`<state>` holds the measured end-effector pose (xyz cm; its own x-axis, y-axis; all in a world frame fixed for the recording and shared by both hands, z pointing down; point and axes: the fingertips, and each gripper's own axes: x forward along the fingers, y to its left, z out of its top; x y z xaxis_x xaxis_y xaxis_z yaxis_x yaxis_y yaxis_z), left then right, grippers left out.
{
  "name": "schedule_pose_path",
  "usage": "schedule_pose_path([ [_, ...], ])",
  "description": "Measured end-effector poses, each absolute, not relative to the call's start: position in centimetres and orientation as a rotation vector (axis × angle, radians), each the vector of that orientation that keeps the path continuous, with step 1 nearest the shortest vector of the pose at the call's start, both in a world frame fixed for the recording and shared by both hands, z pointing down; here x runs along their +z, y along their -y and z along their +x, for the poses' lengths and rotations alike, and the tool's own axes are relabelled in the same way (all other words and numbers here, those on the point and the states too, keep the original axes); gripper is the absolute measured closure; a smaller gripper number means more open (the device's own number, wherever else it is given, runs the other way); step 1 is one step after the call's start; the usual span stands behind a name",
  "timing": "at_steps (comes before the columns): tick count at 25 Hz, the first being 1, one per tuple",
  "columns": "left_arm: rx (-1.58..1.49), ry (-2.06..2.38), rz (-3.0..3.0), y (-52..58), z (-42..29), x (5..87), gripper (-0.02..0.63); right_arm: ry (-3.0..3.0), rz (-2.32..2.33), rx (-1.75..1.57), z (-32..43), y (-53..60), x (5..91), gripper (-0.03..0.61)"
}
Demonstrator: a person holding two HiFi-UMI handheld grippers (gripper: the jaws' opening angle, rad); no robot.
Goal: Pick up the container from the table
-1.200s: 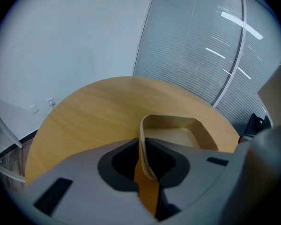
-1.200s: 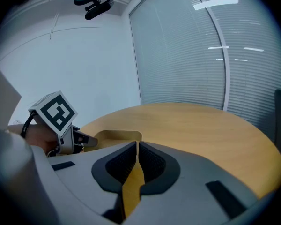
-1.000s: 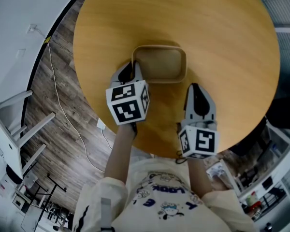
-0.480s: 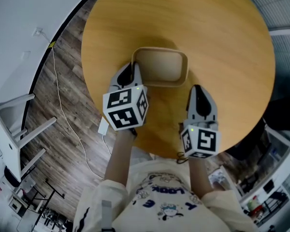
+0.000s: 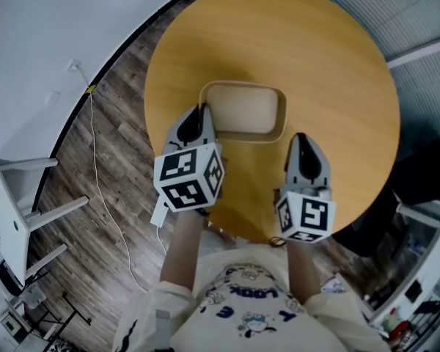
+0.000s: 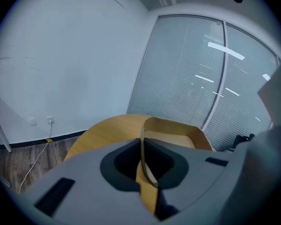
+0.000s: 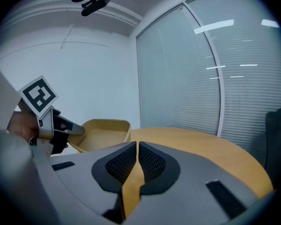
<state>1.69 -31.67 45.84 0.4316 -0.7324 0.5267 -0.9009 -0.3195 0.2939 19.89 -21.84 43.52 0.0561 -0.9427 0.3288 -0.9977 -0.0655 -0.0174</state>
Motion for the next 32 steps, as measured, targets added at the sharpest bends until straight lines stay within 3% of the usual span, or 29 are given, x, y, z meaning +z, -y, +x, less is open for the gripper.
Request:
schedule_pose_path([
  [15, 0.117, 1.423, 2.312, 28.2, -1.0, 34.0, 0.597, 2.061, 2.291, 0.062, 17.9, 19.3, 31.6, 0.560],
  [32, -0.053, 1.448, 2.436, 24.8, -2.8, 27.0, 0.597, 2.082, 2.357, -0.109, 16.5, 17.0, 25.4, 0.560],
])
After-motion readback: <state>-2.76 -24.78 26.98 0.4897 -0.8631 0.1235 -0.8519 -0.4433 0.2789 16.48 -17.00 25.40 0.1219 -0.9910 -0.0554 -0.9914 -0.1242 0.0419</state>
